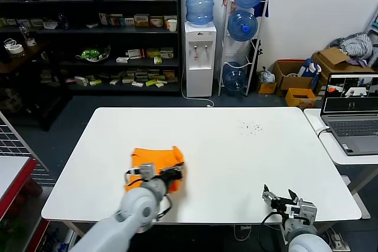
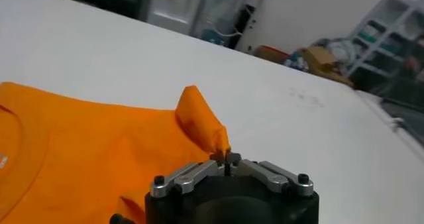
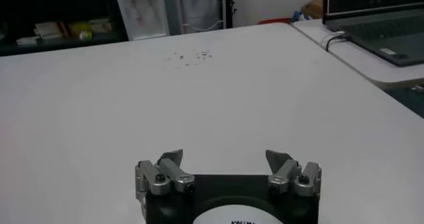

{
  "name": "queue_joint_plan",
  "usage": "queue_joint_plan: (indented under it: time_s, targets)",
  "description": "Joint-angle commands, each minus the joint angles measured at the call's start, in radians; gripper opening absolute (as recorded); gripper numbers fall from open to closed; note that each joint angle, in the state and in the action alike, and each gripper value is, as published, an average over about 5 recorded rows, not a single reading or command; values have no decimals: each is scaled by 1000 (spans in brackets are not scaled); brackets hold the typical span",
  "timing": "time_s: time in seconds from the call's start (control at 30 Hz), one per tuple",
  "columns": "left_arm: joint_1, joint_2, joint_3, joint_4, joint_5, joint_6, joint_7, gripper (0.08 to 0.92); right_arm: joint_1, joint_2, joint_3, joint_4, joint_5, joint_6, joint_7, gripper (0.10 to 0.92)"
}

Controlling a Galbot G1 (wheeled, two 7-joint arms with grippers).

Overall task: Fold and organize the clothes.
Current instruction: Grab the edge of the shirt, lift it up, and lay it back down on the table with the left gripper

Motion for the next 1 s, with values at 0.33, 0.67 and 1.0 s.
queue_joint_plan:
  time_s: [0.33, 0.67, 1.0]
  targets:
    - [-203, -345, 225, 206, 22, 31, -47, 98, -29, 20, 28, 15, -8, -1, 1, 823]
    - [-184, -356, 172, 226, 93, 2, -1, 109, -27, 16, 28, 12, -32, 62, -68, 823]
    - [-22, -261, 51, 10, 134, -54, 46, 354, -19, 10, 49, -11, -146, 266, -299, 823]
